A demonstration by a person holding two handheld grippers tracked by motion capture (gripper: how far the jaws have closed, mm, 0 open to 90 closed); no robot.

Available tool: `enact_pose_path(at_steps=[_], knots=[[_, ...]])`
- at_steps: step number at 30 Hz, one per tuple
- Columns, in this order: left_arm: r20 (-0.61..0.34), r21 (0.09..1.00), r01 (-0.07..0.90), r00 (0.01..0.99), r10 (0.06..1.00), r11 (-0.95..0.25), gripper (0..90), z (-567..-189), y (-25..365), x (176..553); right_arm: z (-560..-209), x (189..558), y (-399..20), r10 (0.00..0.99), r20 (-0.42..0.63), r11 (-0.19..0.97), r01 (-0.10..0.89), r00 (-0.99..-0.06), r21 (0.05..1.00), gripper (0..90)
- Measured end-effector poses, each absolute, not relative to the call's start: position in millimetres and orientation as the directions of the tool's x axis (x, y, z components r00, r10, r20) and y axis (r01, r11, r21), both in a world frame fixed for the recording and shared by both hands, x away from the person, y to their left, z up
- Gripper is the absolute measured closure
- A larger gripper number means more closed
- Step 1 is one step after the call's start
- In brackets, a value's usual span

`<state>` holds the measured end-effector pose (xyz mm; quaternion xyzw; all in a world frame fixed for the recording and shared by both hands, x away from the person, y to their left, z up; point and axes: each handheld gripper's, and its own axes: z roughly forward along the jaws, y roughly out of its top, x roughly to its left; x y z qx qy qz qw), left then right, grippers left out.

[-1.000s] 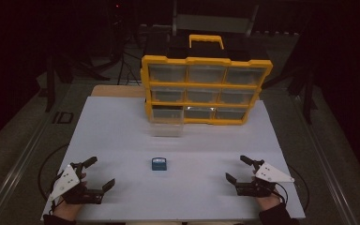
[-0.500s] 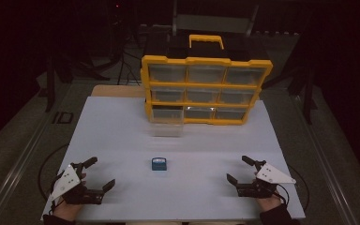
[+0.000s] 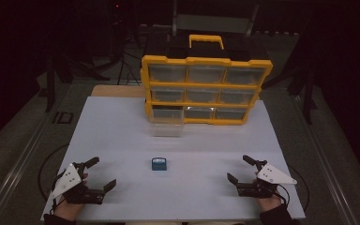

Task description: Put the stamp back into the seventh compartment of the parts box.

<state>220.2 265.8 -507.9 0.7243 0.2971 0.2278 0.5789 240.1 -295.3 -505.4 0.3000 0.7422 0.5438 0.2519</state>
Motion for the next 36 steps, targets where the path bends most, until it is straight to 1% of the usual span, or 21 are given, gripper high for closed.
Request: enact_pose_path(at_steps=[12,19,22,33,36], knots=[[-0.034,0.978,0.162,0.735,0.677,-0.128,0.3,-497,262,225,-507,241,-295,0.721,-0.045,0.233,0.18,-0.692,0.956,10.2],[-0.017,0.981,0.141,0.753,0.658,-0.136,0.2,-478,262,232,-506,241,-295,0.721,-0.044,0.23,0.179,-0.691,0.957,10.2],[-0.004,0.98,0.131,0.772,0.636,-0.152,0.3,-467,261,236,-506,241,-295,0.724,-0.046,0.23,0.177,-0.689,0.957,10.2],[-0.006,0.984,0.109,0.815,0.58,-0.143,0.2,-438,256,248,-506,240,-295,0.719,-0.05,0.233,0.172,-0.693,0.957,10.2],[0.007,0.985,0.094,0.823,0.567,-0.147,0.7,-432,255,252,-506,240,-295,0.719,-0.049,0.234,0.175,-0.694,0.956,10.2]])
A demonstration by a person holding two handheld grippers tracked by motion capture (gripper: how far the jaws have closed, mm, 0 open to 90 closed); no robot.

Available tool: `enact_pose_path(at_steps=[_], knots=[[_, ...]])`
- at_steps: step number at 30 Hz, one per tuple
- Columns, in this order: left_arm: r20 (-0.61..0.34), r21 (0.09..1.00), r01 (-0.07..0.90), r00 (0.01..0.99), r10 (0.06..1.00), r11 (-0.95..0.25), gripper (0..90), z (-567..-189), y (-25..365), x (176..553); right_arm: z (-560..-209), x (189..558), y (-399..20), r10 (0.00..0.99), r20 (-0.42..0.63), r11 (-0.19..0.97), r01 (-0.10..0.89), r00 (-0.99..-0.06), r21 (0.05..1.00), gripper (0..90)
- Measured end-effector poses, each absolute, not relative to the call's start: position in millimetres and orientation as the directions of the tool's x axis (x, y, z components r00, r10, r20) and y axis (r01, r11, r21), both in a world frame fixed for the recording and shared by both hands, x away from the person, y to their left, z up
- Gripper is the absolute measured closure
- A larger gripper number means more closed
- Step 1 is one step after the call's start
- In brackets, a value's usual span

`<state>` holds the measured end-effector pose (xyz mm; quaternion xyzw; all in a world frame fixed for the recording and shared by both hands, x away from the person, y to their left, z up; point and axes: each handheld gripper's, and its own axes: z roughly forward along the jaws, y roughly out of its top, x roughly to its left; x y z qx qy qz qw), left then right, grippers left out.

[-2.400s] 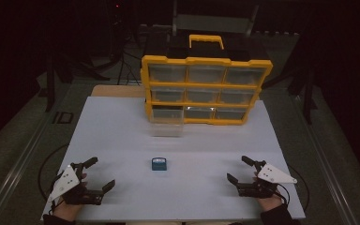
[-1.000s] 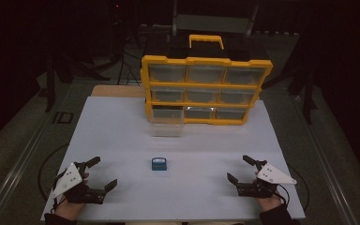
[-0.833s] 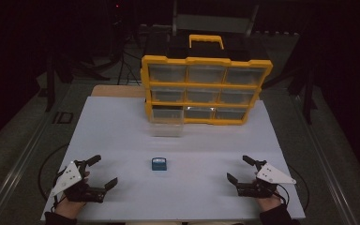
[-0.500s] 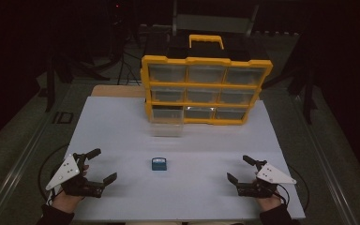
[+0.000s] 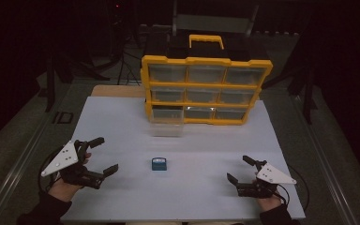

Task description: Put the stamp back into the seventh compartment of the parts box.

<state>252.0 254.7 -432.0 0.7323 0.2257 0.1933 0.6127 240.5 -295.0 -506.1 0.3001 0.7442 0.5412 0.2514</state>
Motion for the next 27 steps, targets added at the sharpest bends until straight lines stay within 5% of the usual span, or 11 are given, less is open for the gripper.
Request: enact_pose_path(at_steps=[27], knots=[[-0.004,0.983,0.072,0.927,0.375,-0.17,0.7,-392,223,282,-506,240,-294,0.714,-0.047,0.231,0.171,-0.698,0.958,10.2]])
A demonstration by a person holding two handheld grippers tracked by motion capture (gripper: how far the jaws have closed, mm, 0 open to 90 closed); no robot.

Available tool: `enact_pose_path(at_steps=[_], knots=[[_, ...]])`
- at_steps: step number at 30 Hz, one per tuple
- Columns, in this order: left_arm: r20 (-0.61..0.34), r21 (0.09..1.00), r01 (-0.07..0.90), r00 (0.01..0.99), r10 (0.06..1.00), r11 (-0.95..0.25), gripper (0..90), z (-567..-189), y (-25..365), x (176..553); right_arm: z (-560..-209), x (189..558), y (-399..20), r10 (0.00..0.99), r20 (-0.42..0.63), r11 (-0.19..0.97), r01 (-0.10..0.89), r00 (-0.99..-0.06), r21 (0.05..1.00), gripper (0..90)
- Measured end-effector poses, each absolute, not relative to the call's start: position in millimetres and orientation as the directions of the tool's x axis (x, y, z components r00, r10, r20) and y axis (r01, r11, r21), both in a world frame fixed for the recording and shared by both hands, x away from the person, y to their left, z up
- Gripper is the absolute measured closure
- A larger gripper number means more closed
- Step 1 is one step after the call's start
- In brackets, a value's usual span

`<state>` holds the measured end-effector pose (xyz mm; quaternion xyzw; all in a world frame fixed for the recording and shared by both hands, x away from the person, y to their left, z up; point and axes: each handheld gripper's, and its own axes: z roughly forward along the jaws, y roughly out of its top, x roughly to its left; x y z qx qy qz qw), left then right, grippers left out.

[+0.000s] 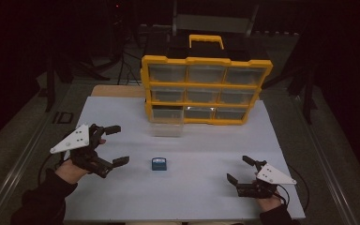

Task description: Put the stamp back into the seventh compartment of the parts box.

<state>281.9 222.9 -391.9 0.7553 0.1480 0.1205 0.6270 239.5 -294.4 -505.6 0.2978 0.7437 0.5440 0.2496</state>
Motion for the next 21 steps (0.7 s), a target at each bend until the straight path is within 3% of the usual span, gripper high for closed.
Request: enact_pose_path(at_steps=[21], knots=[[0.03,0.957,0.064,0.948,0.318,-0.282,0.7,-399,191,303,-505,239,-294,0.709,-0.051,0.233,0.166,-0.704,0.958,10.2]])
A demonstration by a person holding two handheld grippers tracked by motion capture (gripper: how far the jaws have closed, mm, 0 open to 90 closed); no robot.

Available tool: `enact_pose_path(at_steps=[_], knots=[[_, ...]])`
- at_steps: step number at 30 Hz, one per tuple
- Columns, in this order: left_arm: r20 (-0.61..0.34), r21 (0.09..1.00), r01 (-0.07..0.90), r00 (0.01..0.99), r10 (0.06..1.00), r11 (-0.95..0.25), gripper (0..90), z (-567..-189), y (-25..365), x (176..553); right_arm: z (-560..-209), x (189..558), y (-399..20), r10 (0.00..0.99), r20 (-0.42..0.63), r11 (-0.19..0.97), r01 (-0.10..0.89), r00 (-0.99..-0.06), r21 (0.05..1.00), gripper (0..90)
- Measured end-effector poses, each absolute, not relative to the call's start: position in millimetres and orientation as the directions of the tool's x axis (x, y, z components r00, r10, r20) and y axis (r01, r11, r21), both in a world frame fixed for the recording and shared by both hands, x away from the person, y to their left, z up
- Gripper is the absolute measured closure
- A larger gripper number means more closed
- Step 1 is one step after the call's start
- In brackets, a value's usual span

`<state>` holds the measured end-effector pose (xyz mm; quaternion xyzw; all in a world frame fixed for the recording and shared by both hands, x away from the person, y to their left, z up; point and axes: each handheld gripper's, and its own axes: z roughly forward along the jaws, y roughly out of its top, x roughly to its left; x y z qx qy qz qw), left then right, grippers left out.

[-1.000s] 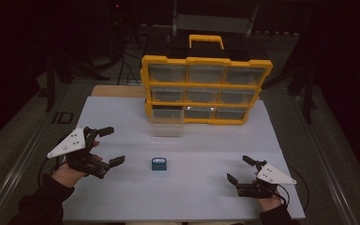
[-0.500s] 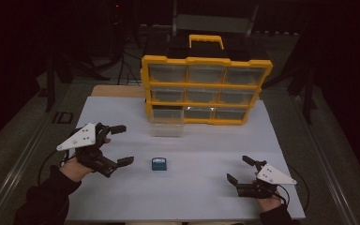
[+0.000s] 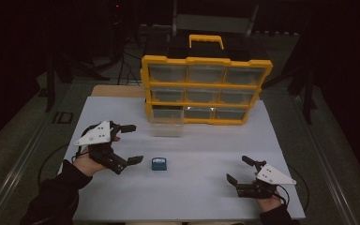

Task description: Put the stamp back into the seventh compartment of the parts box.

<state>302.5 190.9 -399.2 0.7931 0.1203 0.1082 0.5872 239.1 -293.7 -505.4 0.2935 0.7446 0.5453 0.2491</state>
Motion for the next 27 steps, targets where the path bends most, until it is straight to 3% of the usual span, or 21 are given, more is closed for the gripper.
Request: enact_pose_path(at_steps=[27], knots=[[0.007,0.913,0.087,0.974,0.228,-0.398,2.9,-453,158,323,-505,239,-293,0.702,-0.052,0.235,0.162,-0.71,0.958,10.2]])
